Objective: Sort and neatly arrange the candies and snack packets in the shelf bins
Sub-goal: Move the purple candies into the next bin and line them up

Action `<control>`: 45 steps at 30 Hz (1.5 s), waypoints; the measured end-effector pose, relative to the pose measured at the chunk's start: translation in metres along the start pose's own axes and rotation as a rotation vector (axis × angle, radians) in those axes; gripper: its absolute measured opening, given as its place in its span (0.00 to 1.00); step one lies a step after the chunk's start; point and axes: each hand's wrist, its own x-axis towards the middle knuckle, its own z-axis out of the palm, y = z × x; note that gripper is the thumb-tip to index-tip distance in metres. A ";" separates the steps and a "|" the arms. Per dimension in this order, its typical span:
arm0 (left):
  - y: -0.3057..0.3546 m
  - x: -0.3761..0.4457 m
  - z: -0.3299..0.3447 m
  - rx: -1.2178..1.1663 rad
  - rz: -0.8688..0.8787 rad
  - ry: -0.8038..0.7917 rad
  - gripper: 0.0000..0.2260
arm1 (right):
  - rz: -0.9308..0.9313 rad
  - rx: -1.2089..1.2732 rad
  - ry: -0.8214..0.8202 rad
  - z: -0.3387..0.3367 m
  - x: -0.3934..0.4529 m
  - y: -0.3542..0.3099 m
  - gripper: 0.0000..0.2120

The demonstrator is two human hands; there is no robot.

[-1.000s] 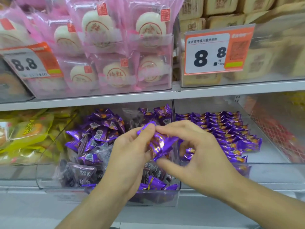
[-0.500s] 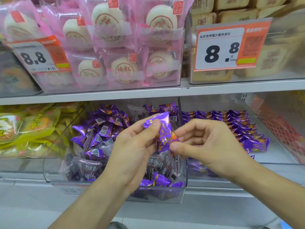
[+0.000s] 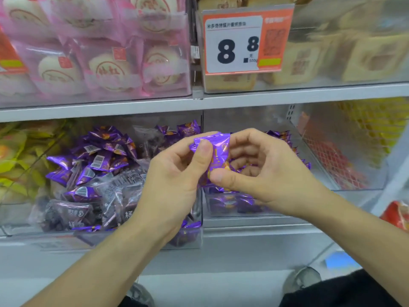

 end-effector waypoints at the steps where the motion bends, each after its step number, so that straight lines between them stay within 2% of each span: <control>1: -0.002 0.000 0.006 0.065 0.031 -0.016 0.10 | -0.006 -0.012 -0.005 -0.008 -0.001 0.000 0.26; 4: -0.004 0.001 0.026 0.168 0.061 -0.084 0.11 | -0.028 -0.044 -0.066 -0.039 -0.006 0.001 0.20; 6: -0.008 0.002 0.040 0.146 0.040 -0.090 0.17 | -0.036 -0.106 -0.107 -0.059 -0.009 0.003 0.15; 10: -0.026 0.011 0.065 0.157 -0.020 -0.035 0.25 | -0.047 -0.302 -0.036 -0.099 -0.009 0.010 0.15; 11: -0.031 0.015 0.069 0.248 0.000 -0.066 0.25 | -0.046 -0.317 -0.002 -0.111 -0.008 0.013 0.15; 13: -0.046 0.020 0.071 0.622 0.111 -0.196 0.24 | -0.025 -0.408 0.063 -0.135 -0.003 0.026 0.16; 15: -0.061 0.023 0.071 0.949 0.212 -0.327 0.21 | 0.022 -0.637 0.104 -0.156 0.004 0.045 0.16; 17: -0.074 0.025 0.072 1.076 0.163 -0.399 0.17 | 0.133 -0.829 0.098 -0.170 0.010 0.064 0.21; 19: -0.082 0.029 0.075 1.139 0.108 -0.432 0.10 | 0.247 -0.935 0.015 -0.175 0.016 0.080 0.21; 22: -0.087 0.033 0.075 1.148 0.081 -0.438 0.04 | 0.352 -1.038 -0.132 -0.175 0.023 0.098 0.20; 29: -0.089 0.032 0.072 1.064 0.073 -0.413 0.03 | 0.388 -1.083 -0.255 -0.160 0.035 0.123 0.20; 37: -0.095 0.032 0.069 1.044 0.091 -0.405 0.02 | 0.368 -1.067 -0.203 -0.156 0.035 0.133 0.16; 45: -0.098 0.033 0.068 1.059 0.114 -0.412 0.02 | 0.363 -1.005 -0.147 -0.161 0.028 0.137 0.18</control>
